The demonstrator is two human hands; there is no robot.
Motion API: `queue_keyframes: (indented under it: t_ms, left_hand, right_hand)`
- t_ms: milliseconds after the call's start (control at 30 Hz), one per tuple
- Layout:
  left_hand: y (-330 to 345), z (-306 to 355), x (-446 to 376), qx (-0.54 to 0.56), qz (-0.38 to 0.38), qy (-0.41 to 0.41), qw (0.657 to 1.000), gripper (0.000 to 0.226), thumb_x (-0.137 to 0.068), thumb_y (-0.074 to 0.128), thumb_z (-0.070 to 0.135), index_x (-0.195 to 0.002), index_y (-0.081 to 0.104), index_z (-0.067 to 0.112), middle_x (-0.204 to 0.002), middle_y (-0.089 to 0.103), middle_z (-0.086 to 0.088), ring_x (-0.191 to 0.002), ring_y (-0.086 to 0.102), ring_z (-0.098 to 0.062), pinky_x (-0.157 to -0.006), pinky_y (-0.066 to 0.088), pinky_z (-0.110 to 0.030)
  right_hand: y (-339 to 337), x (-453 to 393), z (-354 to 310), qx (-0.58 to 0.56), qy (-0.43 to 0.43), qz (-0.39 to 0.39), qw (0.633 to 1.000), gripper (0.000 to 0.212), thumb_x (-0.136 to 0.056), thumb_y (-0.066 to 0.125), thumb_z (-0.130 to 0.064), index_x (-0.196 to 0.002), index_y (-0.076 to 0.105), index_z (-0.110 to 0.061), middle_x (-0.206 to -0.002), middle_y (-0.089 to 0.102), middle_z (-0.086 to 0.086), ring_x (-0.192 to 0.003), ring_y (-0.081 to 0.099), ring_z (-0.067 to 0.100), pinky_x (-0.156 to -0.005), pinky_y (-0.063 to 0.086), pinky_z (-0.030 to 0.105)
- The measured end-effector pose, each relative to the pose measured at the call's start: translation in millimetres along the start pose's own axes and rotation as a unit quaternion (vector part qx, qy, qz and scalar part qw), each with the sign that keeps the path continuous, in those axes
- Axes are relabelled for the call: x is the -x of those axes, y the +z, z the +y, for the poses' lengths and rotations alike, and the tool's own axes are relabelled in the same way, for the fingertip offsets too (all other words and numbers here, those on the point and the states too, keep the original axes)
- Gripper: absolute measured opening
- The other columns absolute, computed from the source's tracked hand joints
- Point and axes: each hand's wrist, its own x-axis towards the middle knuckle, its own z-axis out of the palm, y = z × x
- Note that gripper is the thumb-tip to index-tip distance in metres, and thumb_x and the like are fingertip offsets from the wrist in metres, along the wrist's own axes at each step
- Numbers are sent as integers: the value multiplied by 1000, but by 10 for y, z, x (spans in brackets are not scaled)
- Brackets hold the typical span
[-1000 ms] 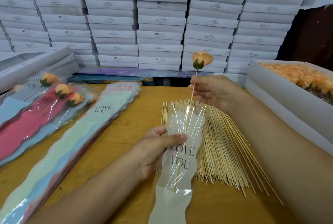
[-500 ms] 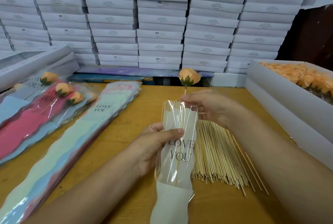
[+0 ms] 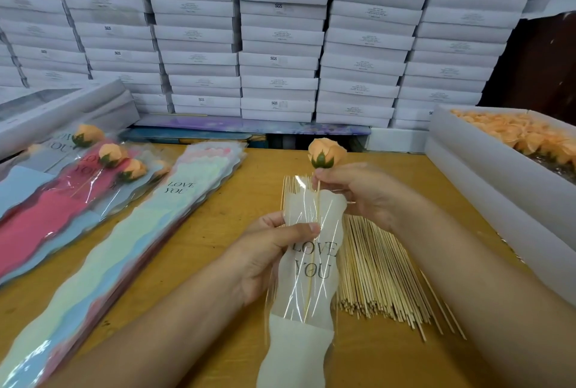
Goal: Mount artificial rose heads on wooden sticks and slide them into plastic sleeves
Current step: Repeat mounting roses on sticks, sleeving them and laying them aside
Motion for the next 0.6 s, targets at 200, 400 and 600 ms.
queue_keyframes:
  t_ms: [200,400,600]
  left_hand:
    - [9,-4,-4,5,-1,-5,1000,36,-75,80,1,-110,71,-1,-99,76,-20,-74,75,-21,-60,59,-26]
    - [29,-1,12,6,-7,-43,999,54,-69,80,2,-121,66,-5,-102,74,-25,-73,74,-28,-62,61,-36]
    - [47,-16,15,0,3,-54,999,60,-66,81,4,-123,65,-3,-102,74,-24,-74,73,-29,-63,61,-38]
  right_hand:
    - [-90,18,-5,29,18,3,999,34,-87,72,-42,-103,72,-12,-91,76,-2,-80,69,14,-61,54,24]
    - [-235,-109,-83,45,-72,78,993,33,-92,60,-58,-114,59,-33,-126,63,-7,-110,63,13,-80,53,29]
    - [-163,-235,-127,101,-105,70,987,31,-101,47,-49,-112,69,-29,-114,69,-11,-106,63,8,-88,53,30]
